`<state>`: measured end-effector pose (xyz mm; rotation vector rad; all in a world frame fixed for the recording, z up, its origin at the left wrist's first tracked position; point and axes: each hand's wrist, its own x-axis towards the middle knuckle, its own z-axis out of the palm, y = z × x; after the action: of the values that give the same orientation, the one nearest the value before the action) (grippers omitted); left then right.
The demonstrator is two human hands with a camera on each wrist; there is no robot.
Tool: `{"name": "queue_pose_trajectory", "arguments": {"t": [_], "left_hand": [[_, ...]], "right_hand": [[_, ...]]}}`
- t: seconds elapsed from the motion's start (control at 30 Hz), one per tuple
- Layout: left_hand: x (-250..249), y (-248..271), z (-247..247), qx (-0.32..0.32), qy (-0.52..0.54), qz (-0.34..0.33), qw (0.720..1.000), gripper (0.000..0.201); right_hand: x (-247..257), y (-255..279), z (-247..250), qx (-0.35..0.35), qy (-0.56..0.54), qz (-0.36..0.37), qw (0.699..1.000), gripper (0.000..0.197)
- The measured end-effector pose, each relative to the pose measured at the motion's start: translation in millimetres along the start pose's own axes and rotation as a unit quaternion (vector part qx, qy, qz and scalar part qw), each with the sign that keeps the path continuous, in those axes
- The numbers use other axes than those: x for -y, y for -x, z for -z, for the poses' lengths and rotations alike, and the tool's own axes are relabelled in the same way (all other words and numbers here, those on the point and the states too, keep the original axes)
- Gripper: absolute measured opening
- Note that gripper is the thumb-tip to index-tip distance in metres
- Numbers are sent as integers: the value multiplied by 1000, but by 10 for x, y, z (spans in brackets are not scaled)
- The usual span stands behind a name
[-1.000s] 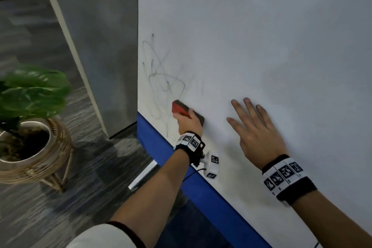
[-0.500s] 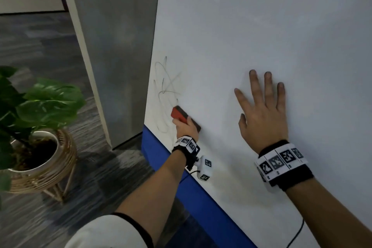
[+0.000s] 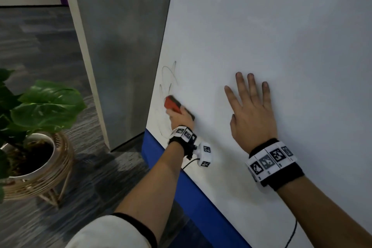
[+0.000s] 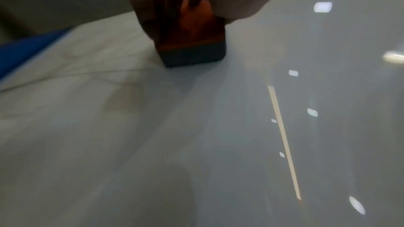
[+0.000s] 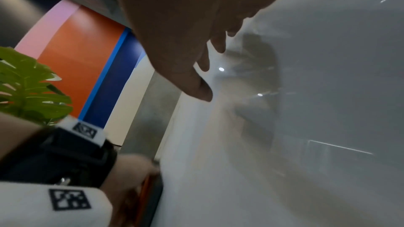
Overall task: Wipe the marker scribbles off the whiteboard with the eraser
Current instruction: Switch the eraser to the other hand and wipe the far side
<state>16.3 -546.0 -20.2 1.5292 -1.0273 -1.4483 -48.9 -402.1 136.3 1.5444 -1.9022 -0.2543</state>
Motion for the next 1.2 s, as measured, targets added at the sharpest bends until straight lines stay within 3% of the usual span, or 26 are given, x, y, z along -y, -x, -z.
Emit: {"name": "queue_pose_trajectory", "arguments": {"t": [0.07, 0.13, 0.17, 0.23, 0.3, 0.33, 0.4, 0.47, 0.57, 0.67, 0.73, 0.8, 0.87, 0.93, 1.0, 1.1, 1.2], "left_hand": [[187, -63, 86, 37, -26, 101, 994, 46], [87, -69, 114, 44, -54, 95, 993, 49], [-76, -66, 127, 32, -56, 57, 996, 51], [-514, -40, 177, 4, -43, -91, 995, 51], [-1007, 21, 225, -6, -39, -275, 961, 44], [-1218, 45, 241, -6, -40, -336, 941, 42], [-1460, -46, 239, -7, -37, -374, 927, 42], [-1405, -310, 268, -24, -27, -338, 940, 46], [-734, -783, 396, 9, -24, -156, 987, 49], [51, -846, 518, 74, -112, -8, 991, 56], [159, -730, 466, 68, -128, -10, 989, 58], [-89, -649, 364, 15, -89, -64, 994, 56], [-475, -515, 311, -35, -45, -185, 981, 51], [-776, -335, 250, -38, -34, -310, 949, 48], [-913, -205, 191, -21, -1, -355, 935, 49], [-616, -453, 122, -20, 94, -302, 948, 51], [252, -924, 123, -41, 109, -119, 986, 45]], "right_hand": [[63, 2, -48, 7, 3, 15, 1000, 85], [79, -29, -66, 4, 10, 21, 1000, 87], [78, -59, -65, 2, 16, 21, 1000, 88], [83, -131, -47, -3, 26, 13, 1000, 91], [111, -238, -12, -14, 24, -2, 1000, 93], [133, -295, 3, -19, 18, -7, 1000, 93], [170, -387, 18, -25, 10, -15, 1000, 92], [201, -437, 9, -23, 7, -23, 999, 92], [244, -433, -36, -15, 13, -25, 999, 93], [260, -434, -79, -20, 14, -22, 999, 92], [263, -443, -89, -27, 16, -24, 999, 90], [277, -448, -90, -30, 16, -25, 999, 90], [302, -446, -103, -27, 11, -23, 999, 90], [309, -462, -114, -32, 13, -28, 999, 87], [311, -475, -130, -33, 10, -31, 999, 84], [318, -484, -168, -37, 6, -36, 999, 78], [343, -473, -207, -59, 5, -48, 997, 74]]}}
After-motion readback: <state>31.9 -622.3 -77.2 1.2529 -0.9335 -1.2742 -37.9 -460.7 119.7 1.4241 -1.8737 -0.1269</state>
